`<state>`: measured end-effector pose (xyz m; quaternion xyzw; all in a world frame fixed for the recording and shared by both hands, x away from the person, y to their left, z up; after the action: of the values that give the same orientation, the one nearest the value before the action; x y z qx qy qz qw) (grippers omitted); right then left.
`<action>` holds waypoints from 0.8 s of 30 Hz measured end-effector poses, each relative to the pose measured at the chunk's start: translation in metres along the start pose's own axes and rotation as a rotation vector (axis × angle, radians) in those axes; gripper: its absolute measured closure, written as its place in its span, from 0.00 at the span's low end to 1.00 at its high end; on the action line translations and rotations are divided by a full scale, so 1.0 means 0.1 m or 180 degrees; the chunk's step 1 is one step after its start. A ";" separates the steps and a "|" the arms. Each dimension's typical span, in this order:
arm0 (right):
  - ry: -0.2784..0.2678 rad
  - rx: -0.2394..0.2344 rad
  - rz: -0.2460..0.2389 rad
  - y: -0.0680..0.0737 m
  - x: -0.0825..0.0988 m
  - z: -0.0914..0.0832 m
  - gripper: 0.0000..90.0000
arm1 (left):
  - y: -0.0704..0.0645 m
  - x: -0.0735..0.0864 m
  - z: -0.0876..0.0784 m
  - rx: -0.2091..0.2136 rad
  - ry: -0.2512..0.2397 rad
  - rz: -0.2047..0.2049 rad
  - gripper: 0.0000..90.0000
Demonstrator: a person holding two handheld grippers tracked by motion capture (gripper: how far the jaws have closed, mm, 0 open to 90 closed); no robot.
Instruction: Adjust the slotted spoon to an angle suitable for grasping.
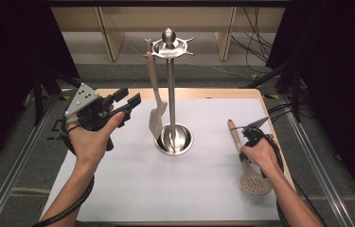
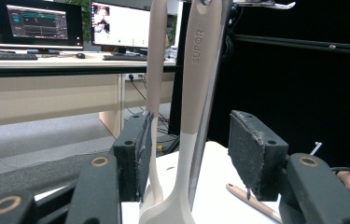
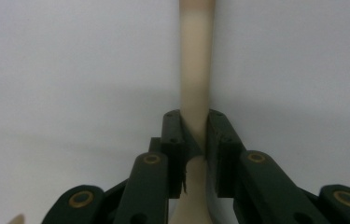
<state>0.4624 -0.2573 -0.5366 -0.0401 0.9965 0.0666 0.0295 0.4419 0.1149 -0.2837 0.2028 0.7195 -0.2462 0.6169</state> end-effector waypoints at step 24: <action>-0.1252 -0.0402 -0.0467 0.03 -0.06 -0.44 0.88 | 0.00 0.01 0.01 0.0000 0.0013 0.0002 0.54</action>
<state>0.4656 -0.2597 -0.4925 -0.1005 0.9599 0.1331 0.2255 0.4423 0.1149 -0.2852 0.2036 0.7207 -0.2456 0.6155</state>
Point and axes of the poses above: each handheld gripper's, and its own axes: z roughly forward along the jaws, x roughly out of its underside, y roughly to its left, the point moved 9 cm from there along z, roughly forward along the jaws, and after that the axes turned 5 degrees about y, right-handed, at the moved point
